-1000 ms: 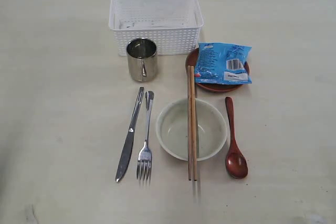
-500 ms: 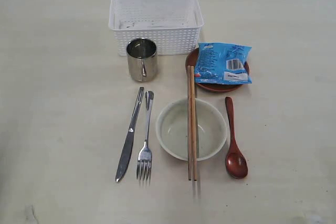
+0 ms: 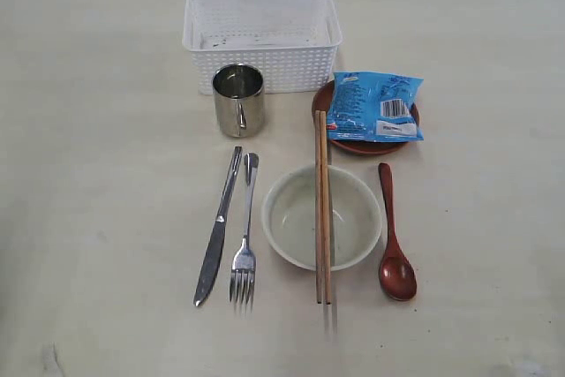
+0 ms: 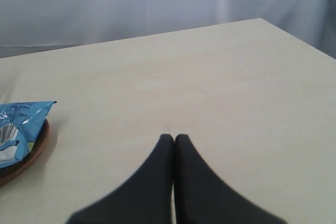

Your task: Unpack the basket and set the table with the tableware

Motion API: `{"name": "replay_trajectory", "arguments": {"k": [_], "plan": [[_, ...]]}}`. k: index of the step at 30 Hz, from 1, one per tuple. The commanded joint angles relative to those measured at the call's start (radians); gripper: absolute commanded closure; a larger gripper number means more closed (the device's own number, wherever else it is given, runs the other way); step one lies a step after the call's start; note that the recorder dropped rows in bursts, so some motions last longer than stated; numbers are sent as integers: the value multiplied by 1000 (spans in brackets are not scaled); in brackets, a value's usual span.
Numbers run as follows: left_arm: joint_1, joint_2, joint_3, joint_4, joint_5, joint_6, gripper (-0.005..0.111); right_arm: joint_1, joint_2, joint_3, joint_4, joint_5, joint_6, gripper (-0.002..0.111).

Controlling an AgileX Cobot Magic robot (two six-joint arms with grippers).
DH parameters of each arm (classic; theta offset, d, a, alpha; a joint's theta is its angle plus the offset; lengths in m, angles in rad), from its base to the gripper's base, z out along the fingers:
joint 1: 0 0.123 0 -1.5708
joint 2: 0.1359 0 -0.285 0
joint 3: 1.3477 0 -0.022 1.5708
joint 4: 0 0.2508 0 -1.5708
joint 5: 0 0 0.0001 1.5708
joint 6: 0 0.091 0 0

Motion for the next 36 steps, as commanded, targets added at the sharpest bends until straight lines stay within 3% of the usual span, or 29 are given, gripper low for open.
{"name": "replay_trajectory", "arguments": {"k": [1, 5, 16, 36], "plan": [[3, -3, 3, 7, -11, -2, 107, 4, -6, 3, -8, -3, 2, 109], [3, -3, 3, 7, -11, -2, 107, 24, -6, 3, -8, -3, 4, 109], [3, -3, 3, 7, -11, -2, 107, 237, -6, 3, -8, -3, 4, 109], [2, -3, 3, 7, -11, 2, 107, 258, -6, 3, -8, -3, -1, 109]]}}
